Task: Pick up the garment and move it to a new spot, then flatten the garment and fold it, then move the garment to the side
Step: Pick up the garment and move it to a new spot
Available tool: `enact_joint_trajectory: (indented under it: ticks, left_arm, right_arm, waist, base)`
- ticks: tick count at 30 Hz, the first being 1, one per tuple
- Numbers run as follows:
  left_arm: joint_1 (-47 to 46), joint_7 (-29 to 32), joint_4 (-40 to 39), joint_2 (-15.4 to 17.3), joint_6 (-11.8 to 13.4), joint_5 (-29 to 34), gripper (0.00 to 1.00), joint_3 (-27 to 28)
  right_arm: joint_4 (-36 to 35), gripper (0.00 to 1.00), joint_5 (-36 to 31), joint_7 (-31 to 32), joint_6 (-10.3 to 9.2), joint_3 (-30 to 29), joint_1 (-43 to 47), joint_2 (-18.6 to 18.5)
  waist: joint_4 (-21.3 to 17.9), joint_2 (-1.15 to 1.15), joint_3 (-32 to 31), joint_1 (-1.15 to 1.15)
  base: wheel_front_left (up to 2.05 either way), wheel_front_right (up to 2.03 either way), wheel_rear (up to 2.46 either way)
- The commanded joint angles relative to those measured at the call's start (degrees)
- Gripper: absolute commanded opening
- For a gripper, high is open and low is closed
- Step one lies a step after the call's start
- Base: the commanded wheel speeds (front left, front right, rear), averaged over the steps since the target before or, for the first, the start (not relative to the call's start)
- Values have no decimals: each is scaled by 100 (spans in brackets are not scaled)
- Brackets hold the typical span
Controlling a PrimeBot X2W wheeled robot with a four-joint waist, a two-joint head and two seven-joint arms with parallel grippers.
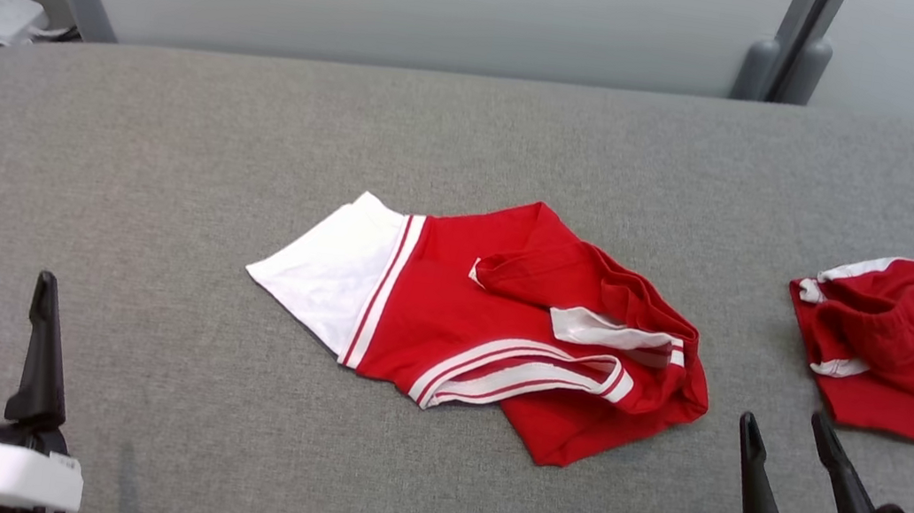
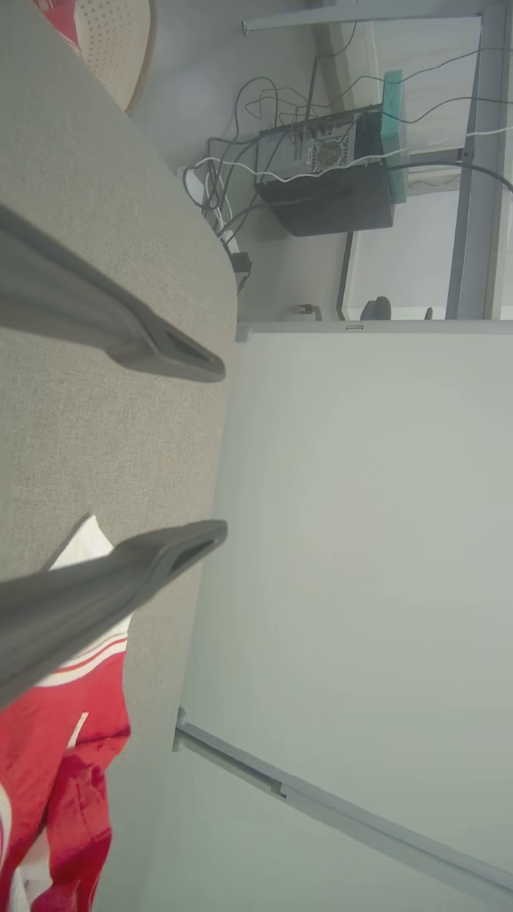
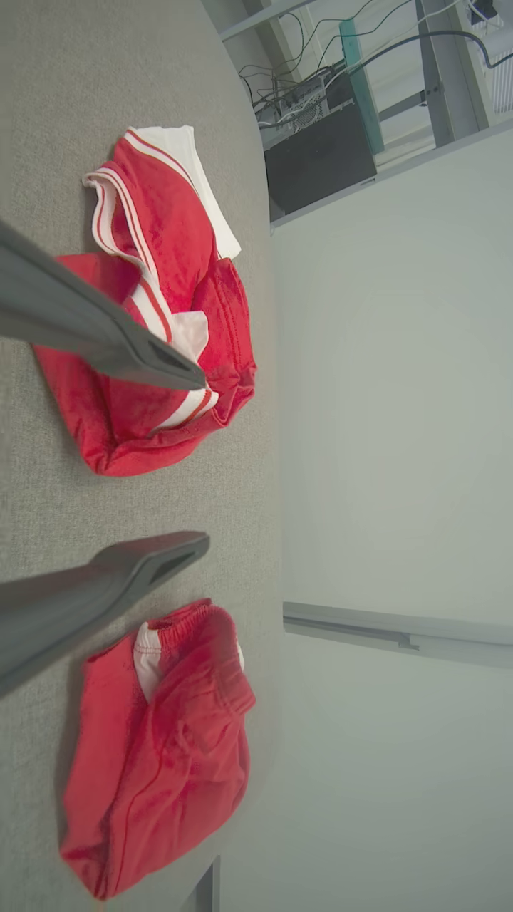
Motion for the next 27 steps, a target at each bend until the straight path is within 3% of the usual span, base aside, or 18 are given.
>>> enact_joint_trajectory:
  ticks: [1, 6, 9, 19, 27]
  left_arm:
    - [-76, -86, -110, 178, -84, 50, 100, 213]
    - [263, -114, -6, 242, -426, 40, 100, -29]
    - [350, -115, 114, 229, -459, -43, 100, -9]
    - [343, -190, 532, 19, -102, -370, 100, 531]
    - [345, -256, 550, 252, -511, -54, 100, 240]
  right_arm:
    - [-130, 100, -61, 7, 23, 84, 42, -47]
    - [-177, 100, -65, 29, 23, 26, 328, 7]
    - [-225, 100, -56, 38, 23, -7, 457, 54]
    - [-293, 100, -61, 51, 23, 38, 524, 152]
    - [-295, 100, -77, 31, 23, 31, 524, 161]
  waist:
    - [58, 0, -160, 0]
    - [39, 0, -389, 0]
    - [39, 0, -494, 0]
    - [21, 0, -582, 0]
    - [49, 0, -594, 0]
  base:
    - [0, 0, 0]
    - [0, 0, 0]
    - [0, 0, 0]
    - [0, 0, 0]
    - [0, 0, 0]
